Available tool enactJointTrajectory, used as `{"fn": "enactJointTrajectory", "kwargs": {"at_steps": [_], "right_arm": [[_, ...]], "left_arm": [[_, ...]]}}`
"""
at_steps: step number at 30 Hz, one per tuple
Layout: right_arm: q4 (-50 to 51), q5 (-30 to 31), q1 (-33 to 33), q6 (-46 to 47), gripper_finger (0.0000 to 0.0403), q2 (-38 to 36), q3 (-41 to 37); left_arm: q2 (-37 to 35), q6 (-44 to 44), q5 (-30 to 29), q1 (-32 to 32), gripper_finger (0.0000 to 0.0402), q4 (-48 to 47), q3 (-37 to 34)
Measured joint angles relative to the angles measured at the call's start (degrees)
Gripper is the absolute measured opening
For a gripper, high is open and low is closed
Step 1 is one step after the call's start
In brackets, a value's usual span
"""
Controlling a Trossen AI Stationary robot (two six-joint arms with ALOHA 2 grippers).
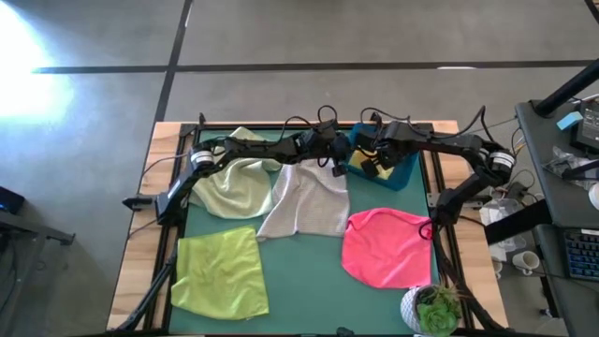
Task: Fold microfiber towels
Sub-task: Put the folded yellow microfiber cloth into the blue bin
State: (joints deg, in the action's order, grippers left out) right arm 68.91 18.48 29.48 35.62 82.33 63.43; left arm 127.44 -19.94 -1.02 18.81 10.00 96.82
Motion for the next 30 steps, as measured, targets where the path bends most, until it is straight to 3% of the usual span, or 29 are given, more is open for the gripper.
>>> {"fn": "enactJointTrajectory", "kwargs": {"at_steps": [8,17,30], "right_arm": [[-2.4,4.2,2.4,-0.2,0.0008,0.0,-1.5],[-6.7,9.0,3.6,-3.2,0.0014,0.0,-2.5],[-6.0,8.6,3.6,-3.4,0.0114,0.0,-2.3]], "left_arm": [[-1.2,0.0,-4.4,-0.1,0.0137,-3.8,0.8],[-7.8,0.0,-5.6,-0.2,0.0144,-10.3,0.3],[-12.5,-0.4,-5.5,-0.2,0.0144,-13.7,0.3]]}}
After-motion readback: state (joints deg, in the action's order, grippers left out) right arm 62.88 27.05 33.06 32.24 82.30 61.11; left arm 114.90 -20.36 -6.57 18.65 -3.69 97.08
